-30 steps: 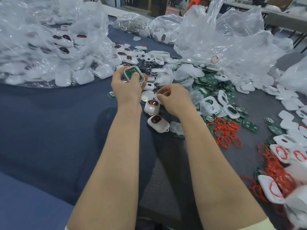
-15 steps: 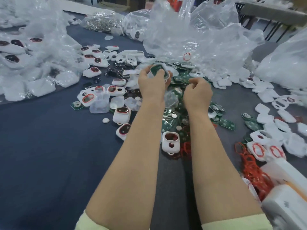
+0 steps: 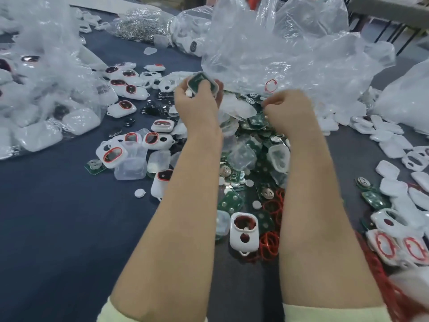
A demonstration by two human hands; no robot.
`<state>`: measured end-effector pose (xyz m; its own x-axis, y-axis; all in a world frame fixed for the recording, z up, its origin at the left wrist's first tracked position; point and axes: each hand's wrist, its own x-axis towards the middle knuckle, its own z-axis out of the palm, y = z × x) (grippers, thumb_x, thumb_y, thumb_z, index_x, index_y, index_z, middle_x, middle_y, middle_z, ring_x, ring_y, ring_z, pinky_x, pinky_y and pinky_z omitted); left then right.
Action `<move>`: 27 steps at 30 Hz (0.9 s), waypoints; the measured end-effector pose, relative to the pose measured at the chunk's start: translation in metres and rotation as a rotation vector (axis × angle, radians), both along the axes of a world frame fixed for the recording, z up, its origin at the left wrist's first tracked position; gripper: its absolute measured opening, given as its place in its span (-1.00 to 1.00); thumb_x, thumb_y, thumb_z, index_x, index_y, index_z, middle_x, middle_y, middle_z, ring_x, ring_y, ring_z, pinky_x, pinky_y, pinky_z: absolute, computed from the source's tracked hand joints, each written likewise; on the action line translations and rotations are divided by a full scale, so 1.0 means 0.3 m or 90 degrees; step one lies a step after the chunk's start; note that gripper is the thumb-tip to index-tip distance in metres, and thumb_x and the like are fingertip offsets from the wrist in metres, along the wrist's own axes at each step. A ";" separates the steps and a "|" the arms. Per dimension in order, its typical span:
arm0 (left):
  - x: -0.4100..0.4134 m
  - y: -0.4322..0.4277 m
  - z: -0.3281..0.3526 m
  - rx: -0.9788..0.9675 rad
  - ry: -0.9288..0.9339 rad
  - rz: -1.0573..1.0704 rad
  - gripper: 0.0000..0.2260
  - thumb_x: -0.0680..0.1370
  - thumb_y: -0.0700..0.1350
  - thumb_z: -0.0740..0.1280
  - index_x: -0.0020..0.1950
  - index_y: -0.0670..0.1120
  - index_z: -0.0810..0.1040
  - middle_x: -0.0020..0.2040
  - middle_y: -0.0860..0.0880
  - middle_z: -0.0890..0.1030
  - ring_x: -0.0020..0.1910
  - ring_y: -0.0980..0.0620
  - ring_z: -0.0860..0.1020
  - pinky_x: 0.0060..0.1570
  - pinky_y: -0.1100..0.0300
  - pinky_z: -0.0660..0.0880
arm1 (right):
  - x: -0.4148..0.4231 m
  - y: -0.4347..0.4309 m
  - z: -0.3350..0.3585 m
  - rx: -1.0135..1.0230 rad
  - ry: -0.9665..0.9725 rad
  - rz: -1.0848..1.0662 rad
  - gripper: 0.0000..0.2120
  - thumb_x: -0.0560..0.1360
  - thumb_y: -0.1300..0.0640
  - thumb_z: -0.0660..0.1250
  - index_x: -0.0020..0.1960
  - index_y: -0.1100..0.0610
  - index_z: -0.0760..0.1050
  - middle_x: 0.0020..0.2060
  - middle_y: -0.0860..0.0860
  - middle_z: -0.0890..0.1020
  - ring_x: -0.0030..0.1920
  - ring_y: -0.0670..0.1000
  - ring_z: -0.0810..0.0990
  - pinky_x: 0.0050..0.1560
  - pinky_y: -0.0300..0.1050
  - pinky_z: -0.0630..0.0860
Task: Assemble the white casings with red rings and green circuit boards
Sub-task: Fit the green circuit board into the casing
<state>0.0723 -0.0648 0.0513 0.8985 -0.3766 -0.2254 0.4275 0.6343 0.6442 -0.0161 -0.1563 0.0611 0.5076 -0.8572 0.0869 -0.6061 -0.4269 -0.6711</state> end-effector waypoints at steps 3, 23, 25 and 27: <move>0.032 0.008 0.006 -0.010 0.000 0.042 -0.74 0.56 -0.38 0.22 0.21 -0.16 0.38 -0.17 -0.08 0.54 -0.26 0.03 0.59 -0.17 0.22 0.57 | 0.087 0.064 -0.025 -0.033 0.060 0.081 -0.62 0.56 0.23 0.15 0.36 0.14 0.43 0.31 0.10 0.50 0.25 0.06 0.48 0.28 -0.15 0.36; 0.048 0.082 -0.015 -0.029 0.004 0.066 -0.79 0.56 -0.40 0.20 0.14 -0.18 0.40 -0.02 -0.18 0.54 -0.29 0.00 0.60 -0.30 0.26 0.56 | -0.036 0.146 -0.015 0.106 0.137 0.276 -0.62 0.46 0.18 0.40 0.23 -0.03 0.39 -0.20 -0.10 0.45 -0.30 -0.11 0.49 -0.40 -0.29 0.37; 0.042 0.093 -0.016 -0.022 -0.001 0.064 -0.77 0.56 -0.39 0.19 0.17 -0.20 0.41 -0.10 -0.15 0.56 -0.28 0.00 0.60 -0.28 0.25 0.56 | -0.041 0.162 -0.011 0.137 0.125 0.322 -0.67 0.44 0.06 0.44 0.16 -0.03 0.45 -0.25 -0.12 0.55 -0.26 -0.08 0.59 -0.24 -0.25 0.48; 0.040 0.103 -0.016 -0.011 -0.006 0.066 -0.77 0.56 -0.39 0.19 0.19 -0.21 0.41 -0.20 -0.11 0.56 -0.28 0.01 0.59 -0.26 0.24 0.56 | -0.049 0.171 -0.001 0.151 0.142 0.373 -0.74 0.45 -0.02 0.43 0.12 -0.06 0.52 -0.22 -0.14 0.65 -0.22 -0.10 0.64 -0.13 -0.18 0.56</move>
